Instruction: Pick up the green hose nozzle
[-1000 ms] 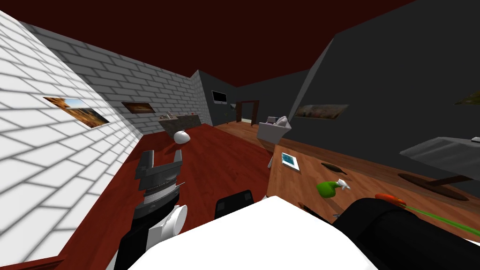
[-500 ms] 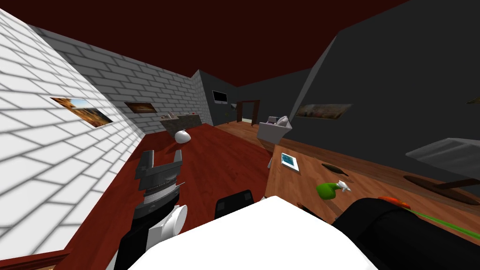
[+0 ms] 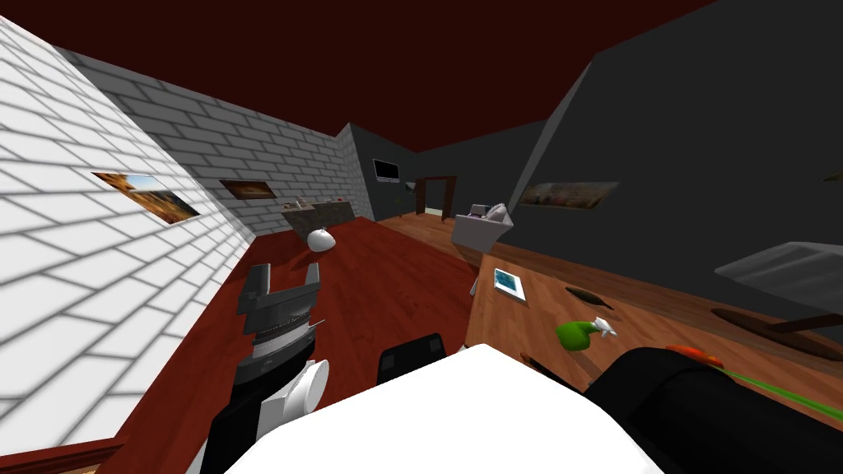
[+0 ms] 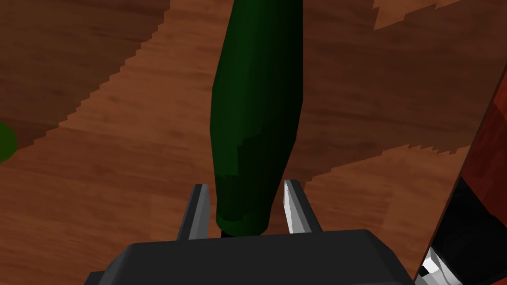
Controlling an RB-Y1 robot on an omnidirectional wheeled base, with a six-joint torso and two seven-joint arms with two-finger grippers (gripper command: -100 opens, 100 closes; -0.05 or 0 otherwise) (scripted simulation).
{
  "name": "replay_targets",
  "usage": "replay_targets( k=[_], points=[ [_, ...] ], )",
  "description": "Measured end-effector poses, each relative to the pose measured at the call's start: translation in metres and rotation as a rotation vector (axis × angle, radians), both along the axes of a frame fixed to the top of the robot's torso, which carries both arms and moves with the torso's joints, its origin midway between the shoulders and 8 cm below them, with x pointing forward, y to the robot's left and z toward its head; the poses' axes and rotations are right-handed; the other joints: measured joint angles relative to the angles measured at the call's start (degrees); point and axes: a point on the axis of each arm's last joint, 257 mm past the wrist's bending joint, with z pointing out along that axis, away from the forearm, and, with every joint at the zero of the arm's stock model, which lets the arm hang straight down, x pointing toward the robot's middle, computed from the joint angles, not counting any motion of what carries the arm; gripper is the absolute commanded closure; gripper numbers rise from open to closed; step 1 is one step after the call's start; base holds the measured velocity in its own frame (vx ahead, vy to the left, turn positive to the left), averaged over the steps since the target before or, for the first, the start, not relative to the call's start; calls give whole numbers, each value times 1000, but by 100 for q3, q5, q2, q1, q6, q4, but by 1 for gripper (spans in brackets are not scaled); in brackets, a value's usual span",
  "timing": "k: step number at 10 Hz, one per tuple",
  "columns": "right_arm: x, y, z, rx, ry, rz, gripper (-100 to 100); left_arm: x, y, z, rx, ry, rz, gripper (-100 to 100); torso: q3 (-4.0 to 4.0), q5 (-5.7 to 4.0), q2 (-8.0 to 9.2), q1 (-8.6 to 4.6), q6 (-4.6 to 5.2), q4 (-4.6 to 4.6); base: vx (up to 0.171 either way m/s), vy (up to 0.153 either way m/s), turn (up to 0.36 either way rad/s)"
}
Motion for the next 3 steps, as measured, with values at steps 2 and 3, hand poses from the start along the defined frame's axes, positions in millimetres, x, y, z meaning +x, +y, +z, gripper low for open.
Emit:
replay_targets(
  k=[2,3],
  points=[
    [6,-13,15,-3,3,13,100,0,0,0,0,0,0,0,-5,11,-7,36,2,-3,13,62,-41],
    [6,-13,15,-2,3,13,0,0,0,0,0,0,0,0,-4,9,-5,26,1,-3,1,8,1]
  ],
)
